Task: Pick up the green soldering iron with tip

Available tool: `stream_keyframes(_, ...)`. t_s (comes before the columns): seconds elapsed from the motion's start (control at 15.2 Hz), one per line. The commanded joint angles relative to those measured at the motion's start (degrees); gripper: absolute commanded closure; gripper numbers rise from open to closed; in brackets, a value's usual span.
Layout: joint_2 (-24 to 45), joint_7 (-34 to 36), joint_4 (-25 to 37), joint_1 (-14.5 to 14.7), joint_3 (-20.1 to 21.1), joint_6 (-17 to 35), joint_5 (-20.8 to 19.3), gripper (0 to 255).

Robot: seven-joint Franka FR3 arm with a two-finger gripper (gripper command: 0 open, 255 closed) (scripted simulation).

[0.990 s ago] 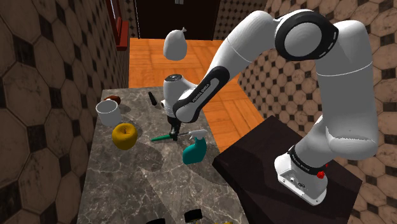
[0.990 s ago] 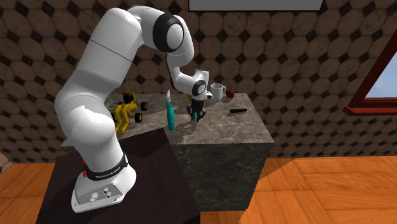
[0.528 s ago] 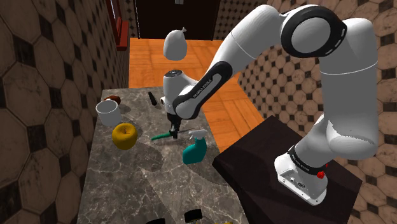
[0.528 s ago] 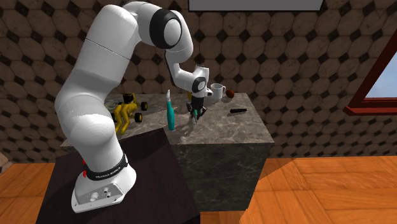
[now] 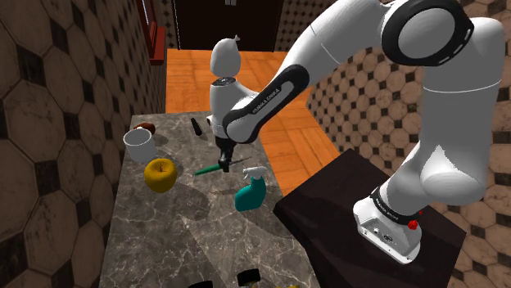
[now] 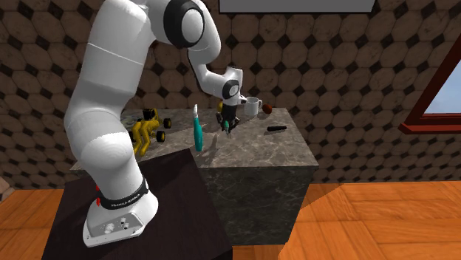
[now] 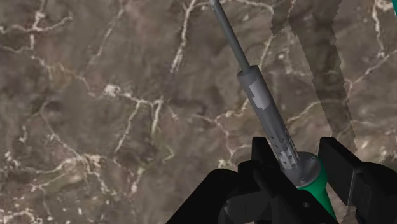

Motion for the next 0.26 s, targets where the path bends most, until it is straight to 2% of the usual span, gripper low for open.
stream_keyframes(0.0,-1.3,-0.2,-0.2,-0.3,0.3,-1.1,0.3,255)
stream_keyframes(0.2,-2.0,-0.3,-0.3,-0.4,0.4,-1.7,0.5,255)
